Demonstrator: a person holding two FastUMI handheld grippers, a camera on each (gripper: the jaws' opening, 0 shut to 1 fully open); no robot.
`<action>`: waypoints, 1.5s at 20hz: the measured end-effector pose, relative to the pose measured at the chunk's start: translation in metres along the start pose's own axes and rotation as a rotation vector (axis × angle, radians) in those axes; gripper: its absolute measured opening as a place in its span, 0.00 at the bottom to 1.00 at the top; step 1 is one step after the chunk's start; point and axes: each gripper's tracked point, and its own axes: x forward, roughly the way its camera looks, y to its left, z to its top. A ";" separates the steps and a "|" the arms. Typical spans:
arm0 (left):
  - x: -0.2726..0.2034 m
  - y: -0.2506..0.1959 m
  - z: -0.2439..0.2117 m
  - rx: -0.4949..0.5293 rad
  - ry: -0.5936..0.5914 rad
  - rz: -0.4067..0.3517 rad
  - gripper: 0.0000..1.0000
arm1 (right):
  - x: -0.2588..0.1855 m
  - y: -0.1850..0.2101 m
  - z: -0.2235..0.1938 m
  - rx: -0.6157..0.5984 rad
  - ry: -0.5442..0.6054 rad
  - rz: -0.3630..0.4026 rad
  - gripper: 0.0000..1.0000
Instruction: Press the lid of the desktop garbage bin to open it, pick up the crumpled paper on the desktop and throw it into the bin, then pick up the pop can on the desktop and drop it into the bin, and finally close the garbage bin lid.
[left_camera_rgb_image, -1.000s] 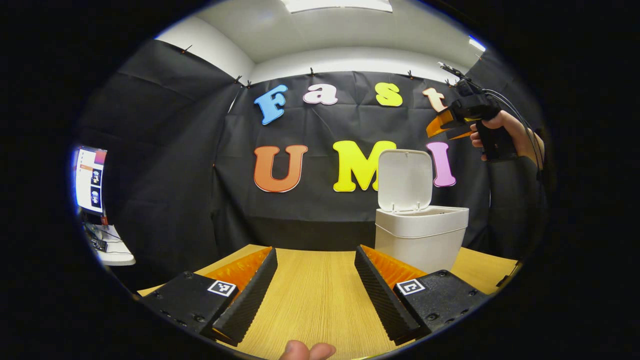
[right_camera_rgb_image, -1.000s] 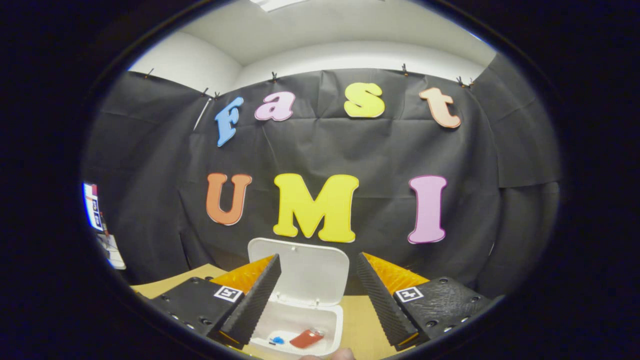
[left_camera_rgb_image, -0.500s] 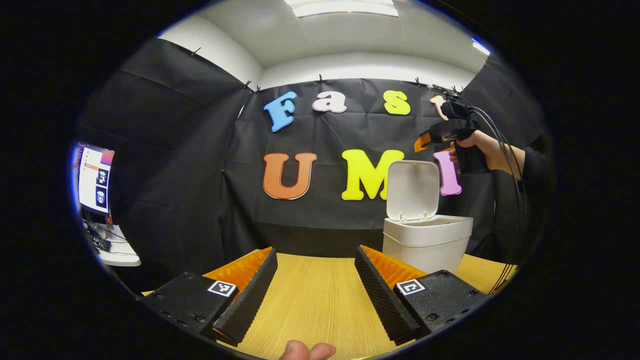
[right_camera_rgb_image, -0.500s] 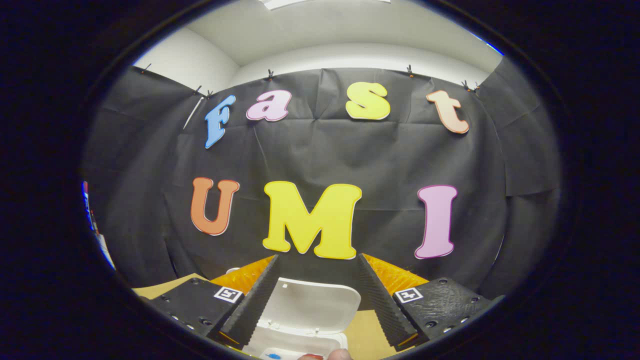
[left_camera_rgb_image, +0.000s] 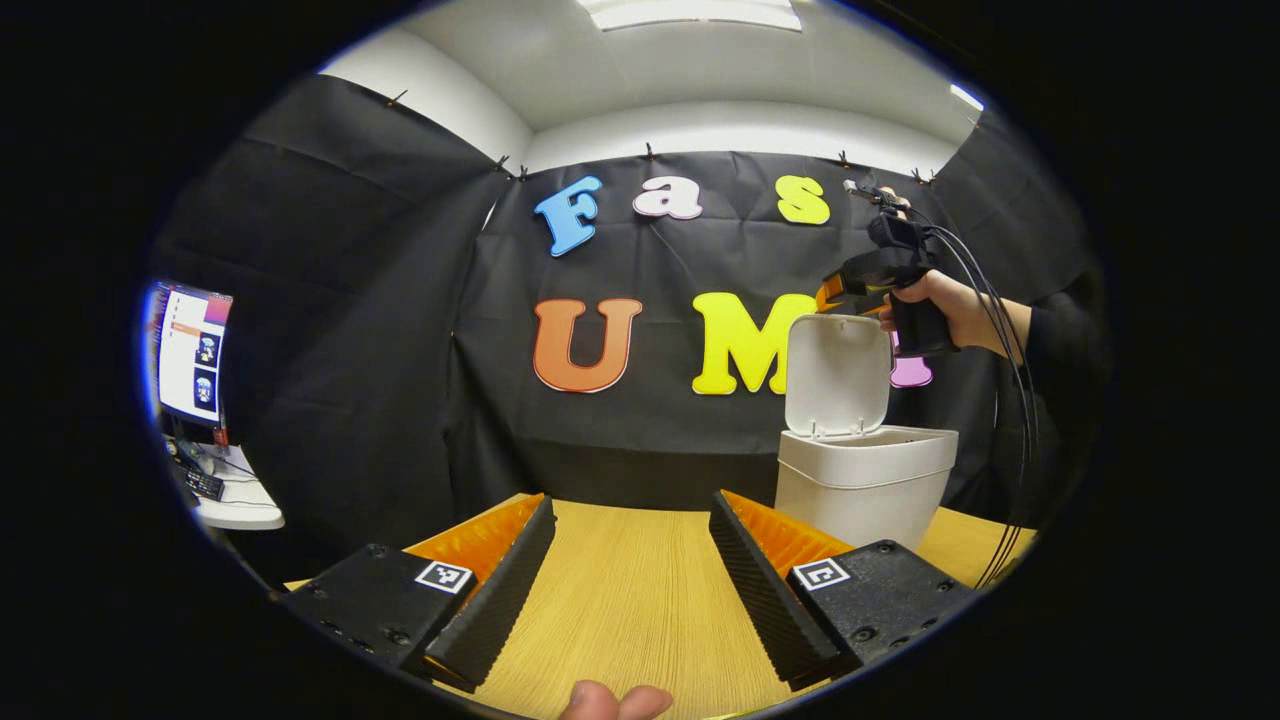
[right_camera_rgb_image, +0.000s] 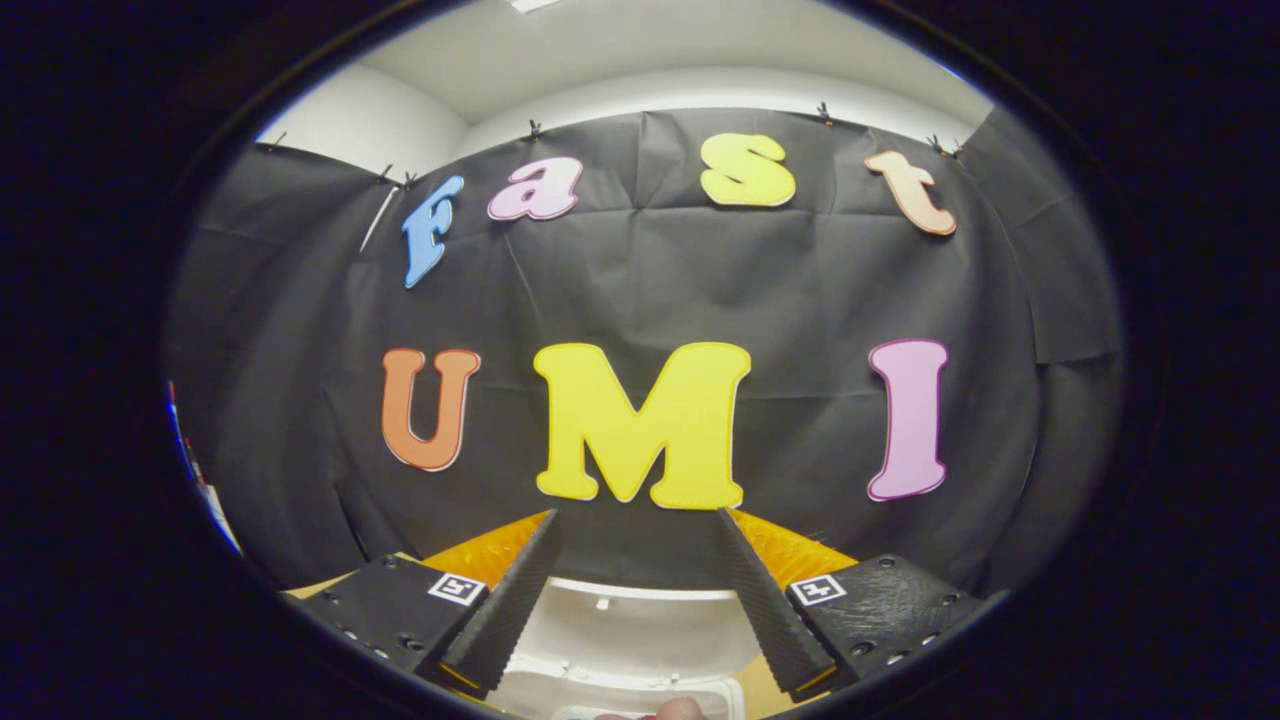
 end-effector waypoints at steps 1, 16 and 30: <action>0.000 0.000 0.000 0.001 0.000 0.000 1.00 | 0.001 0.000 -0.001 0.005 0.004 0.000 0.94; 0.002 -0.007 -0.004 0.012 0.005 -0.008 1.00 | -0.048 0.014 -0.053 0.074 0.195 0.091 0.95; -0.001 -0.020 -0.003 0.004 0.007 -0.034 1.00 | -0.142 0.024 -0.168 0.070 0.293 0.163 0.94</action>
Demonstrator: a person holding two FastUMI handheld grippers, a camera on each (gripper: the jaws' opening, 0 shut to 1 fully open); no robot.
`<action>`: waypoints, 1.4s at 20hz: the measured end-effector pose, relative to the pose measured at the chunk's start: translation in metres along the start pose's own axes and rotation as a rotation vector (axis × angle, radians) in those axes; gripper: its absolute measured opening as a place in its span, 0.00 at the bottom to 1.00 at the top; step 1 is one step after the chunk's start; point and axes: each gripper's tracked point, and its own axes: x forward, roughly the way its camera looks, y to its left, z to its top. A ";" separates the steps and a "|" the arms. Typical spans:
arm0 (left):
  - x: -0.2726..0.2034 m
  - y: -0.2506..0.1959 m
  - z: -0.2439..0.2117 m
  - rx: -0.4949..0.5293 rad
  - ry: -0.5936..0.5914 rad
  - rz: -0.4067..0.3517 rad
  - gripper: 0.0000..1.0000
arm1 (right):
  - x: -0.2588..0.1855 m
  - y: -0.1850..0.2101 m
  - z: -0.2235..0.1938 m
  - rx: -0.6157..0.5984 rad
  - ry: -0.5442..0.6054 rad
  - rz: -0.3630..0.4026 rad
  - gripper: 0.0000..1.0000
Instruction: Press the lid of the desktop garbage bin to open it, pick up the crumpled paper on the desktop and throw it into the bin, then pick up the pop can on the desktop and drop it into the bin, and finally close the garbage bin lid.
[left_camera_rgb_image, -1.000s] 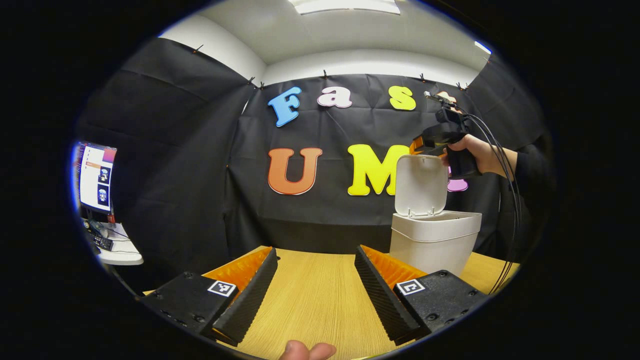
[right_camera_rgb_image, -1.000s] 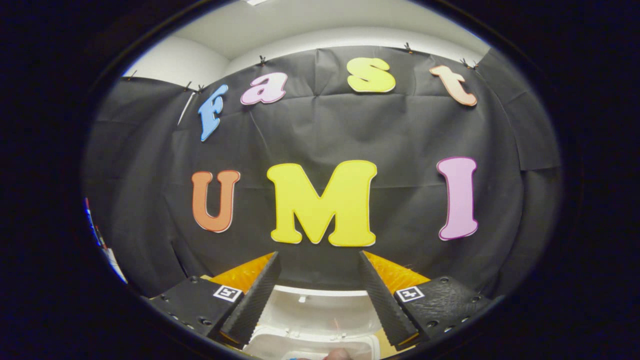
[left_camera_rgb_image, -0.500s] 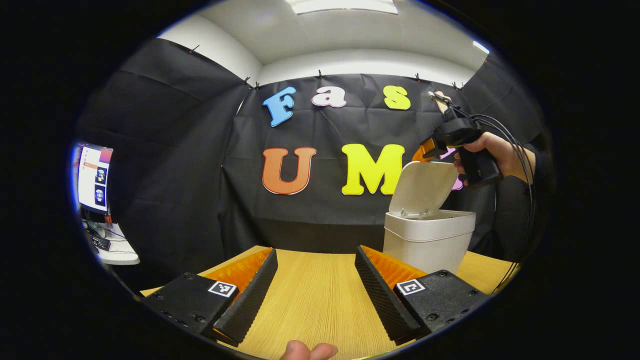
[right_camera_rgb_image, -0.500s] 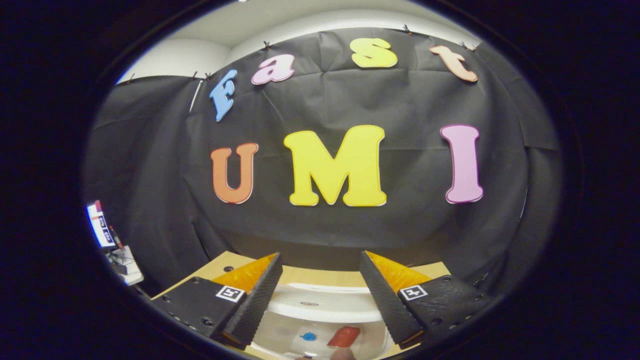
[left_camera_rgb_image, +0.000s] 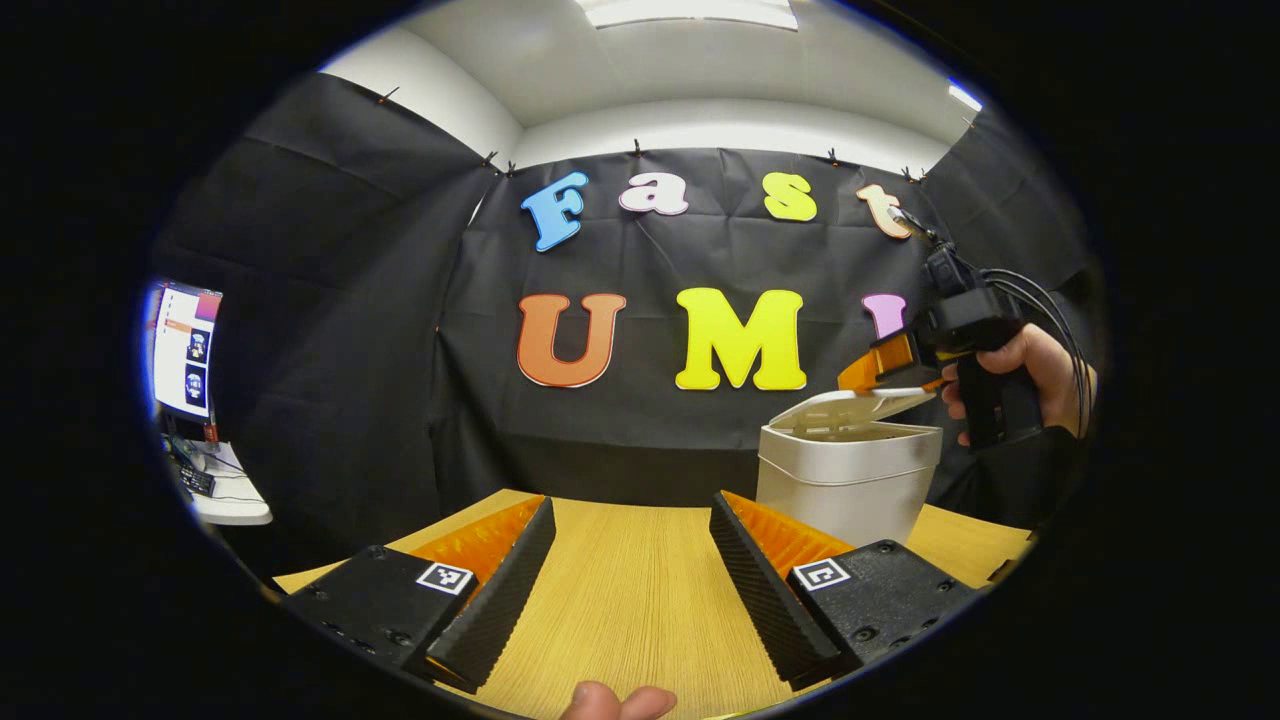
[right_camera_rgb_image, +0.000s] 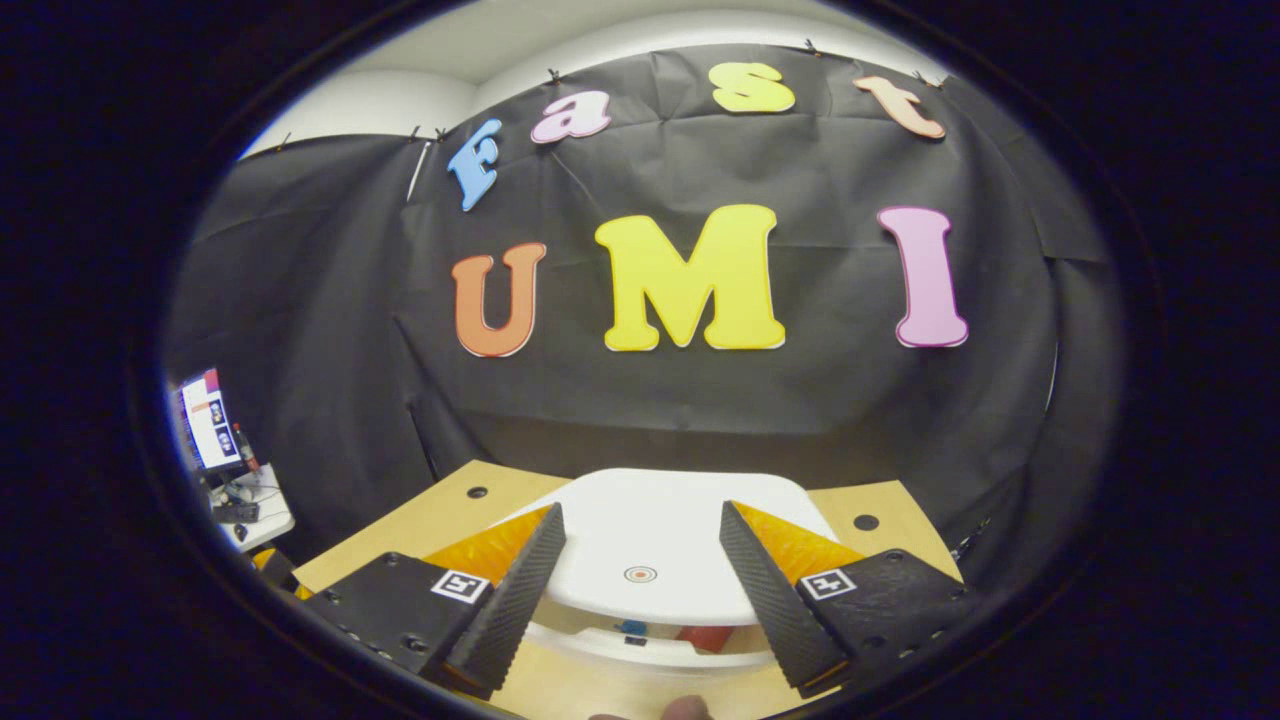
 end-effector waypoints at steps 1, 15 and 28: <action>-0.001 -0.001 0.001 0.003 -0.004 -0.001 1.00 | 0.000 -0.001 -0.006 -0.002 0.000 -0.001 0.97; -0.003 0.002 0.006 0.016 -0.018 0.012 1.00 | 0.001 -0.004 -0.032 -0.038 -0.027 -0.019 0.96; -0.001 -0.002 0.002 0.010 -0.008 0.007 1.00 | 0.002 -0.006 -0.045 -0.029 -0.060 0.022 0.98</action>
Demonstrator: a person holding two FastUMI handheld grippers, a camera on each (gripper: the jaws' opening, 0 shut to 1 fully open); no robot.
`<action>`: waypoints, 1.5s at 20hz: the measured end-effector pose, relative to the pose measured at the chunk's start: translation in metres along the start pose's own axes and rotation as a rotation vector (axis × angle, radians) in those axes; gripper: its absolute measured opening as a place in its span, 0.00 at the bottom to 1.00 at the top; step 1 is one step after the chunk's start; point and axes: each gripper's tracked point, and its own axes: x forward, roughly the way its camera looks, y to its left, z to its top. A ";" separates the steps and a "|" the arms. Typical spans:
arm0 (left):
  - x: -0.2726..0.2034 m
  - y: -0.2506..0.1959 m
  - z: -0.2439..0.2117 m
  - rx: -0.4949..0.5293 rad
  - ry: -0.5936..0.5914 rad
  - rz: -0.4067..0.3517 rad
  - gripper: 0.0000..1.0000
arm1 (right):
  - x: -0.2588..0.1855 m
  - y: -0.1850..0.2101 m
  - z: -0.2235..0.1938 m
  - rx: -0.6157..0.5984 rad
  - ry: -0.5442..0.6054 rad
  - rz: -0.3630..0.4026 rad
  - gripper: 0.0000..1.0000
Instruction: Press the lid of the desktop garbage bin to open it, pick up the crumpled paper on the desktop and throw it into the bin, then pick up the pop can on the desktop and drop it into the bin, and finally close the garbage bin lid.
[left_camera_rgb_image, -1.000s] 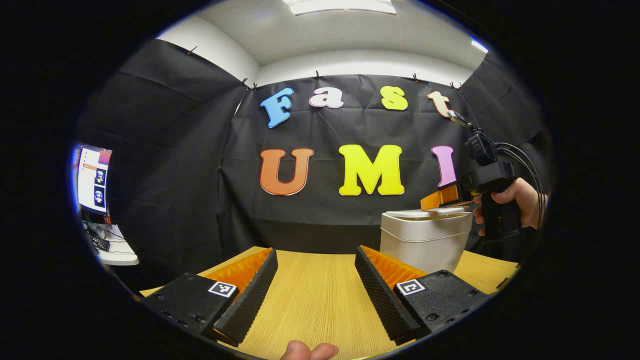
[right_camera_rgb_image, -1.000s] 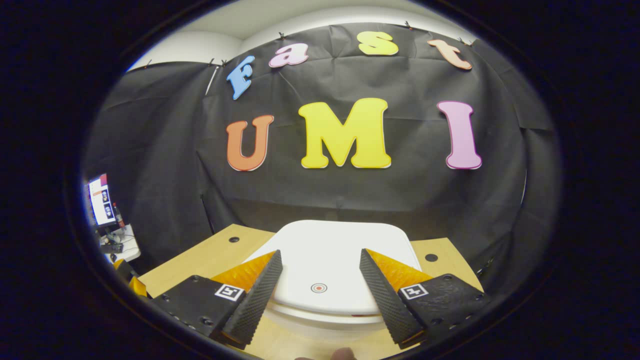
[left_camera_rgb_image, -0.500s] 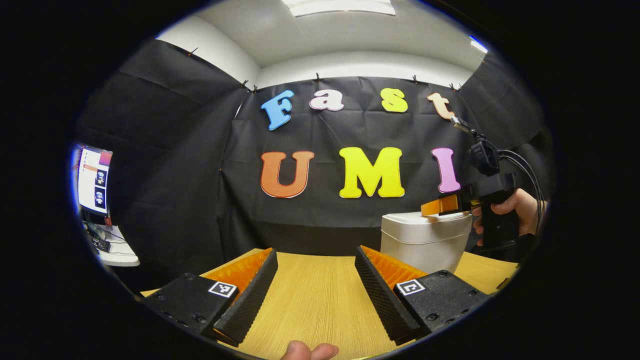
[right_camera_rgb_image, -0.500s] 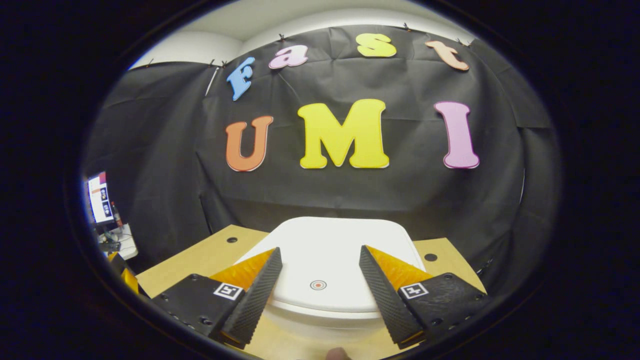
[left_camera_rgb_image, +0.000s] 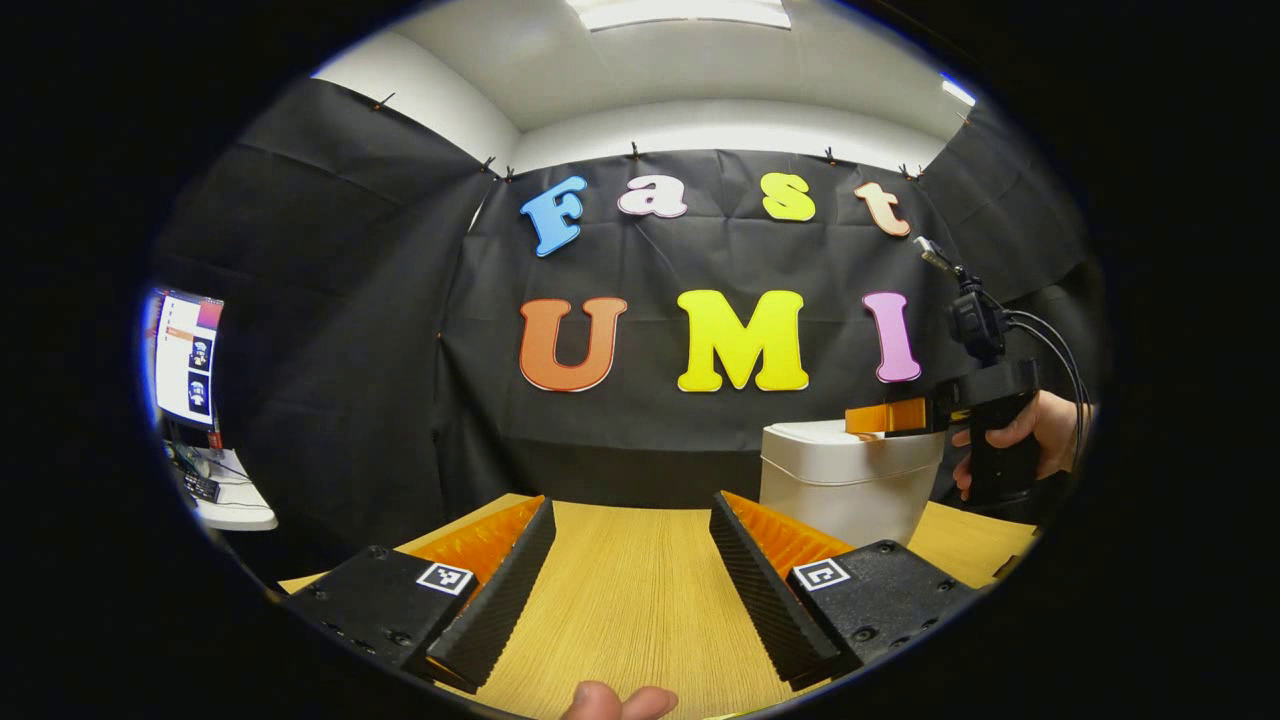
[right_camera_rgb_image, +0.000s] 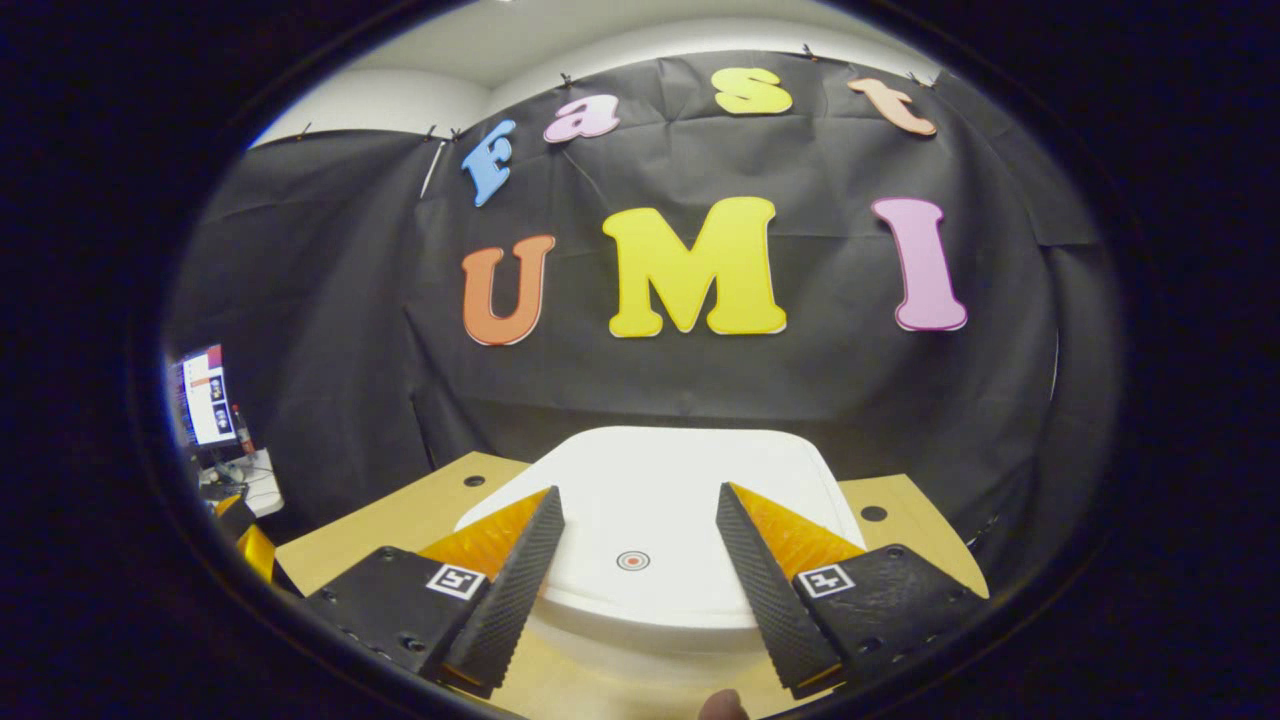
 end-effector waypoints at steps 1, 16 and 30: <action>0.000 -0.001 0.001 -0.004 0.000 -0.003 1.00 | -0.001 0.000 0.002 0.004 -0.008 -0.003 0.97; -0.005 -0.022 0.000 0.020 -0.011 -0.025 1.00 | -0.061 -0.011 0.049 -0.046 -0.252 -0.084 0.96; -0.011 -0.049 -0.001 0.034 -0.014 -0.064 1.00 | -0.178 -0.047 -0.039 -0.043 -0.358 -0.240 0.92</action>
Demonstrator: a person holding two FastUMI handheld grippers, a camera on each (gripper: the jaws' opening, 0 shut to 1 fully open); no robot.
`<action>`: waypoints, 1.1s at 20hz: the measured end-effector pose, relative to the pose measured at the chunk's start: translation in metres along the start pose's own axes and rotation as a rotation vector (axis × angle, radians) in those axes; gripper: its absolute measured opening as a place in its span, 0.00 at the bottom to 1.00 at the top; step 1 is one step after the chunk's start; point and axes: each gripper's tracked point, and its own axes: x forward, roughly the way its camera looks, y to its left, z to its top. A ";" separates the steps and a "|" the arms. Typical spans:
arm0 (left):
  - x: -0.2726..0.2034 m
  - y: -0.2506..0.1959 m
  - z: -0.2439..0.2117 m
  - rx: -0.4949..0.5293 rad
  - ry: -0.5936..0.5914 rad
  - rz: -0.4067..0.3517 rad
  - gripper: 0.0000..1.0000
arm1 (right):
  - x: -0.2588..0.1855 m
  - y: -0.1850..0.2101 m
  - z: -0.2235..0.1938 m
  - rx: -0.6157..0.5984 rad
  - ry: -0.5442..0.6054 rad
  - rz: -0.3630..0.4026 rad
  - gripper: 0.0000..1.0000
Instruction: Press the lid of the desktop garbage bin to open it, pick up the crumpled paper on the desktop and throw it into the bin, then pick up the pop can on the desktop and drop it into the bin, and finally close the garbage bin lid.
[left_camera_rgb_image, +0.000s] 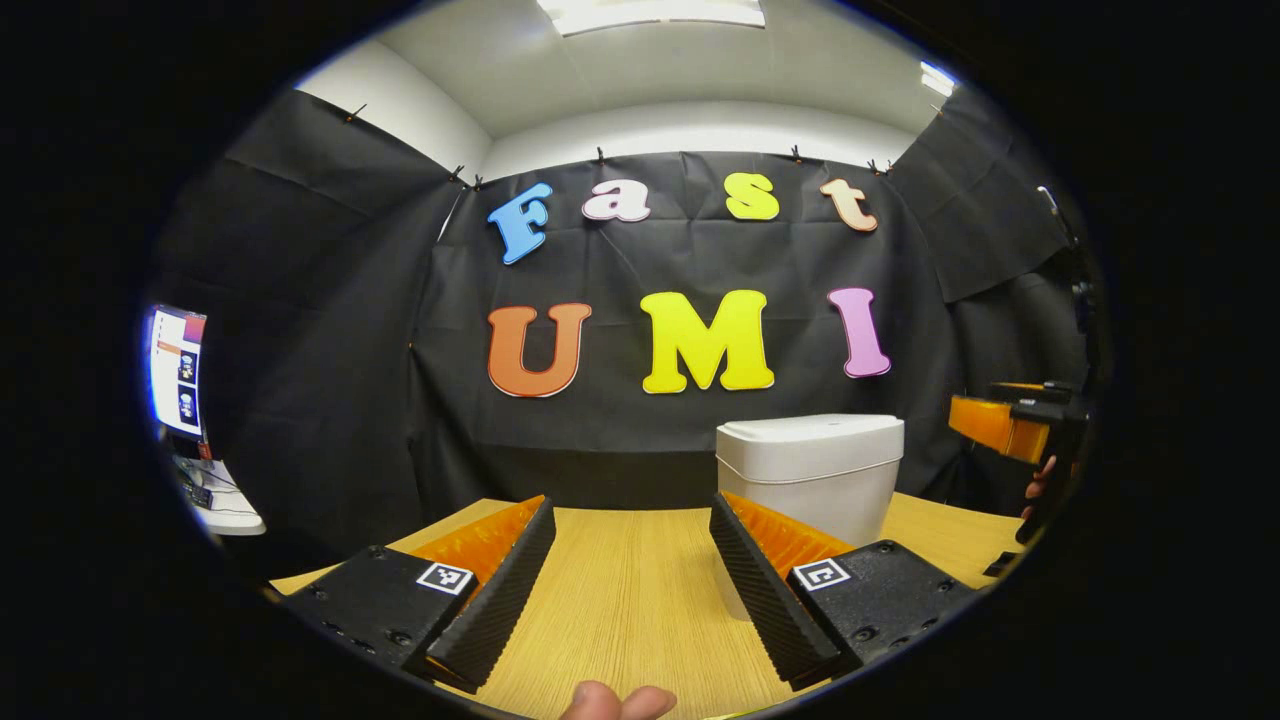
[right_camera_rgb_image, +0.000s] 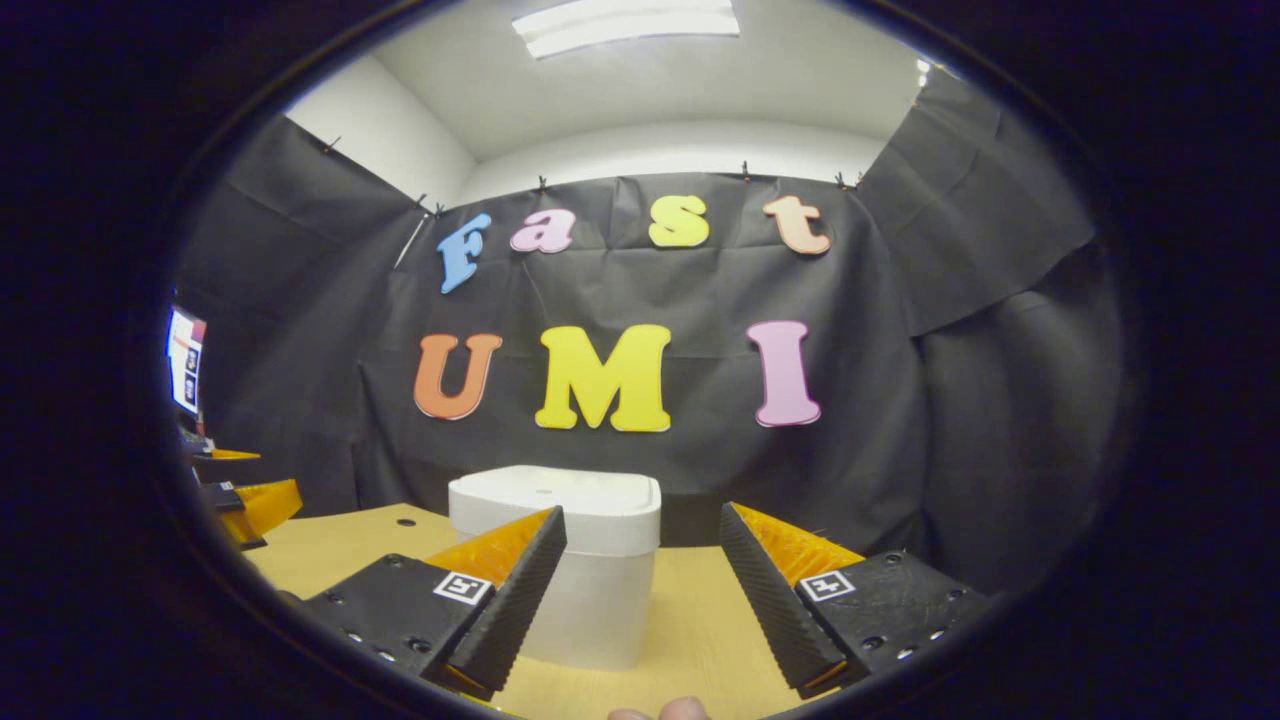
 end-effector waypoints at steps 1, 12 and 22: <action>-0.001 -0.002 0.001 -0.002 0.000 -0.003 1.00 | -0.005 0.003 -0.007 -0.003 0.017 0.002 0.96; 0.003 -0.013 -0.010 -0.006 0.031 -0.008 1.00 | -0.018 0.006 -0.037 -0.020 0.058 -0.022 0.93; 0.003 -0.005 -0.011 -0.008 0.033 0.008 1.00 | -0.022 0.020 -0.033 -0.031 0.045 -0.027 0.93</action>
